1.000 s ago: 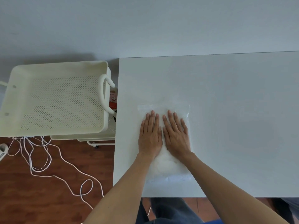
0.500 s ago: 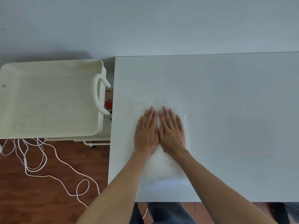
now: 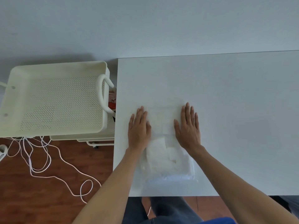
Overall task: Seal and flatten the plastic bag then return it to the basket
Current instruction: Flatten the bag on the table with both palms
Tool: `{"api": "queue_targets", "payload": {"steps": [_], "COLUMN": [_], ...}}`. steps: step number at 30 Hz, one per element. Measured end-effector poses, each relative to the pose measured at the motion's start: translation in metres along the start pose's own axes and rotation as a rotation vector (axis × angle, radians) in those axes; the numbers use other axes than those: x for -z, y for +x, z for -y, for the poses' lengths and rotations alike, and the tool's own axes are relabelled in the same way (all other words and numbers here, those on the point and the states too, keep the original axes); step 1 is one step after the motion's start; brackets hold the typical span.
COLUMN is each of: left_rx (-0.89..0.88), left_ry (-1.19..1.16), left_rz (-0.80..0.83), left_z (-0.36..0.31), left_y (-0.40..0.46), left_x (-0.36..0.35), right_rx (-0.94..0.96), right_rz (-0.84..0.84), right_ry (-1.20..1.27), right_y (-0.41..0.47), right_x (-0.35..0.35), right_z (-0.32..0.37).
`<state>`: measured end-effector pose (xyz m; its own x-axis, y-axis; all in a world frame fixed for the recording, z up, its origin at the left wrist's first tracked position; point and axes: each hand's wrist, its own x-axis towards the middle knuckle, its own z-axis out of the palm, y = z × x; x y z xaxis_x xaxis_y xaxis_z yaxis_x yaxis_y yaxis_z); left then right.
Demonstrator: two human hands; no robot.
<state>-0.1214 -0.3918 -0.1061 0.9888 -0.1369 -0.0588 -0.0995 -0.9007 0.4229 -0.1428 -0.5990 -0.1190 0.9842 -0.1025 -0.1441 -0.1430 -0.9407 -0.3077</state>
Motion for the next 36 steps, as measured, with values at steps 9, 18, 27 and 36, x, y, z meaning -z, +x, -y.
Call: {"api": "queue_targets", "payload": {"steps": [9,18,27,36], "left_rx": [0.070,0.034,0.023,-0.056], "left_ry": [0.093,0.148,0.040,0.074], "left_rz": [0.094,0.098,0.012,0.090], "left_z": [-0.031,0.000,-0.014,-0.029], "left_y": [-0.031,-0.023,-0.012,0.000], "left_x": [-0.039,-0.025,-0.005,-0.040], "right_rx": [0.153,0.176,0.152,0.289], "right_rz": [0.013,0.031,-0.066,0.046], "right_ry": [0.030,-0.111,-0.051,0.044], "right_y": [-0.029,-0.019,-0.010,0.002], "right_x": [-0.024,-0.010,0.009,-0.015], "right_z": [0.030,-0.019,0.009,0.041]}}
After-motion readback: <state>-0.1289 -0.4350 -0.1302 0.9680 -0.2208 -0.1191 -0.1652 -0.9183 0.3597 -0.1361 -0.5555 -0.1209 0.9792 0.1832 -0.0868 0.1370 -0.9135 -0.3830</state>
